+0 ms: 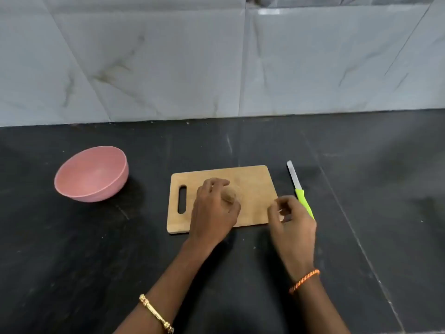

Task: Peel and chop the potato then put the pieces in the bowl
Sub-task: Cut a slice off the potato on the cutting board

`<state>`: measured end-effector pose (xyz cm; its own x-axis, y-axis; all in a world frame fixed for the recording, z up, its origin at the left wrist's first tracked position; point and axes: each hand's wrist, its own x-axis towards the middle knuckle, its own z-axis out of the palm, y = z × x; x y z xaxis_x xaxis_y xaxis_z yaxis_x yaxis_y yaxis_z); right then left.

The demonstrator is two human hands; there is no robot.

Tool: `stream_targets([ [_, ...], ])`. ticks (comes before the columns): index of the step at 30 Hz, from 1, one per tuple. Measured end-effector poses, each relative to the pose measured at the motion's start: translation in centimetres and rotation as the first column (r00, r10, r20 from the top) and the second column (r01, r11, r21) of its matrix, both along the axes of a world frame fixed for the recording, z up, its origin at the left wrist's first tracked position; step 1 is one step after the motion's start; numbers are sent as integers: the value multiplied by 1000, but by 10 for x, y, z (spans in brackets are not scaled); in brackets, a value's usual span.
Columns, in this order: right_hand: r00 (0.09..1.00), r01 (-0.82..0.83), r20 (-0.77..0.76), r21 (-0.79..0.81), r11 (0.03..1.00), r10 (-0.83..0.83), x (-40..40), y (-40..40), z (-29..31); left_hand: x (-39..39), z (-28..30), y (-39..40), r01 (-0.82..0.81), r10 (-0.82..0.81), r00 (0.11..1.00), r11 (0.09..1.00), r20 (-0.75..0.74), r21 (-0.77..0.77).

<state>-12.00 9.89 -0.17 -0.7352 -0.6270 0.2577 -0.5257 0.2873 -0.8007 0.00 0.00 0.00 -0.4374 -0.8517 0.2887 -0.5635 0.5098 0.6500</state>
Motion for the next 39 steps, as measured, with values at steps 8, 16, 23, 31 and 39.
stream_targets([
  [8,984,179,-51,393,902,-174,-72,-7,-22,-7,-12,-16,25,-31,999,987,35,159],
  [16,980,196,-130,452,870,-153,-80,-17,-27,-7,-20,-22,2,16,996,978,-86,209],
  [23,954,67,269,244,968,-134,-69,-15,6,0,-18,-33,37,34,983,928,-182,371],
  [31,634,-267,757,25,963,156,-15,-38,18,7,-22,-31,113,-27,974,917,-223,382],
  [39,842,-311,473,36,950,258,1,-61,2,1,-23,-23,144,-60,979,884,-196,446],
])
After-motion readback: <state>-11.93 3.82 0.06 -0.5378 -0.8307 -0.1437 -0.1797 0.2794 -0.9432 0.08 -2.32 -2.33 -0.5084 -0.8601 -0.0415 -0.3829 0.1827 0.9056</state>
